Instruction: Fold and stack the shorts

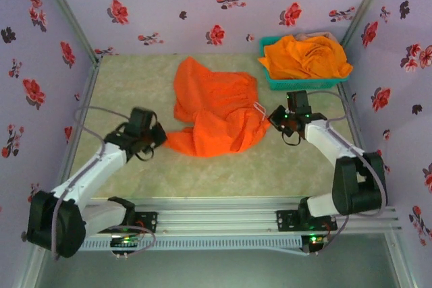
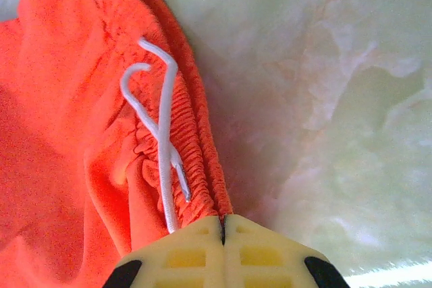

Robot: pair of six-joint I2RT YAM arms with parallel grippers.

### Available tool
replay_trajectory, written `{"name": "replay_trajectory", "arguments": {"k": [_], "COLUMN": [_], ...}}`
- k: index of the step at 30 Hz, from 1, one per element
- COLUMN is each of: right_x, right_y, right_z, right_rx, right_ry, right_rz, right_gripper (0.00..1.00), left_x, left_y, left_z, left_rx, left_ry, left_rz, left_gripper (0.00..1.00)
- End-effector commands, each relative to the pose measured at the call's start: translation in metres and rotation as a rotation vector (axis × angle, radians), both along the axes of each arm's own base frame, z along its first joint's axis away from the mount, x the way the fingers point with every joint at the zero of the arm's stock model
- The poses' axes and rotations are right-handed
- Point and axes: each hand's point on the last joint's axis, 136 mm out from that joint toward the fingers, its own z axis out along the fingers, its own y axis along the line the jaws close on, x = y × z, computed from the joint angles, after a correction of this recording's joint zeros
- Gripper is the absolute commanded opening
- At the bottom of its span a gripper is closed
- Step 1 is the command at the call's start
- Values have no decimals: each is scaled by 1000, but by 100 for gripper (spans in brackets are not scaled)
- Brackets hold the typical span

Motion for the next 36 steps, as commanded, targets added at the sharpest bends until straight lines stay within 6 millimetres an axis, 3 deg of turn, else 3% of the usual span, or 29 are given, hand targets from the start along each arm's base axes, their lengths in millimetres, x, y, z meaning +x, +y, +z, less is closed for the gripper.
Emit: {"name": "replay_trajectory", "arguments": {"k": [1,3,5,9,12,14,16,21,27,32,36], "right_x": [-17,-27,-34,-51,-58,-61,-63,-64,-61,-61,-61], "right_y": [-19,-26,-30,-41,-39,-34,-29,-20,-11,-10,-11], "right_z": [21,29,34,39,32,24,16,5,2,-2,-3], "right_rx": [-129,-168,-191,-252,-254,-247,-253,-272,-288,-292,-291], "right_ry": [2,0,-1,10,23,40,53,63,61,68,66], "right_rz": [26,33,37,39,44,58,71,91,111,111,108], "right_gripper": [0,0,0,0,0,0,0,0,0,0,0], "left_x": [21,33,43,70,91,100,100,62,-9,-63,-92], "left_y": [29,38,44,54,48,40,35,43,42,52,59], "left_z": [67,92,104,101,81,60,44,33,1,-25,-45], "left_rx": [65,89,108,116,115,90,68,37,-44,11,33], "left_ry": [-115,-131,-131,-105,-52,-9,17,1,78,155,197], "left_rz": [25,33,37,57,25,-6,-17,27,86,137,175], "left_gripper": [0,0,0,2,34,63,76,92,91,86,82]}}
